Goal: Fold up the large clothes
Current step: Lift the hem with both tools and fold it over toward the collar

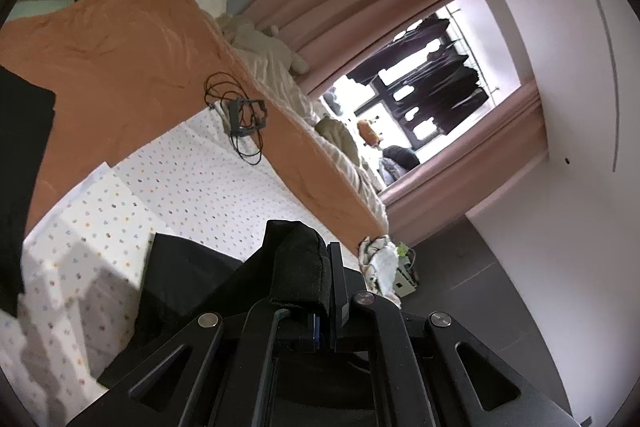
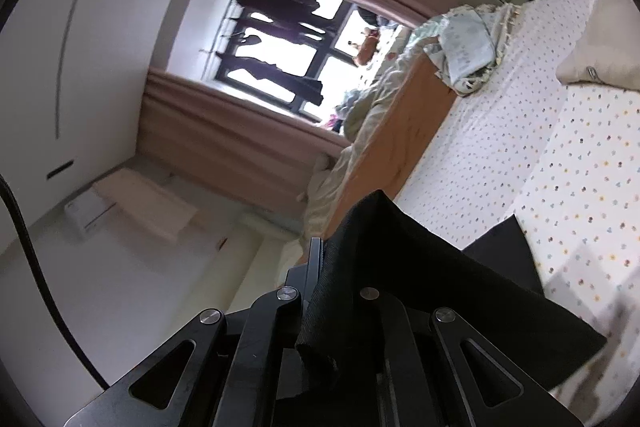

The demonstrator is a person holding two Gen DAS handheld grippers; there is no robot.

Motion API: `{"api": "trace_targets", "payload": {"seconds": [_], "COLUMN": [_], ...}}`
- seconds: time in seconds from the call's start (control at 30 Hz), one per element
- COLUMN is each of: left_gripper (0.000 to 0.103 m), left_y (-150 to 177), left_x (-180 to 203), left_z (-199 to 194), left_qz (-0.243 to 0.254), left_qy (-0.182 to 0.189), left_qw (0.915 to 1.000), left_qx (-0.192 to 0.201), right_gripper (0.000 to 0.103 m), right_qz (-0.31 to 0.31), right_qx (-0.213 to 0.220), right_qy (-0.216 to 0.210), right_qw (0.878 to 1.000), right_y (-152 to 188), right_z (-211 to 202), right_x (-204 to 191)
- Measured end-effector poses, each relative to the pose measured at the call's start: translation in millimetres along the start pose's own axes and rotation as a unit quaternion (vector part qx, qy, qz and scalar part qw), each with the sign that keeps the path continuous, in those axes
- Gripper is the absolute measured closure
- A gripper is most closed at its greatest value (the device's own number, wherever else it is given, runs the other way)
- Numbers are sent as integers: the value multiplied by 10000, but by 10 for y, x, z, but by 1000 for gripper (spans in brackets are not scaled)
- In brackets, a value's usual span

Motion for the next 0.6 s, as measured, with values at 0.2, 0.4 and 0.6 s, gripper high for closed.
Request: {"api": "trace_targets", "payload": {"seconds": [0.2, 0.4, 0.6], "left_gripper": [101, 101, 101], "left_y": [-54, 0, 193], "left_x": [-252, -629, -1151], "left_z": [498, 1030, 1507], "left_qz": [-83, -221, -342], "left_qy": [-396, -685, -1311], "left_qw": [9991, 9969, 9889], "left_qx": [-102, -308, -608], "right_gripper": [99, 99, 99], "right_qz": [356, 658, 916], "right_qx": [87, 166, 159], "right_qy": [301, 712, 1212], "right_qw": [9989, 9952, 9883], "right_y": [-69, -75, 54], "right_z": [470, 949, 1304], "right_x": [313, 753, 1313]}}
Point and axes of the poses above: each gripper's, at about its wrist camera, not at the fingertips, and z roughly the way its jaws point, x to its right, y to its underside, the point moved 8 cm from there along z, roughly the way its jaws point, and after that the axes turned 6 degrees about x, right-handed, at the moved point
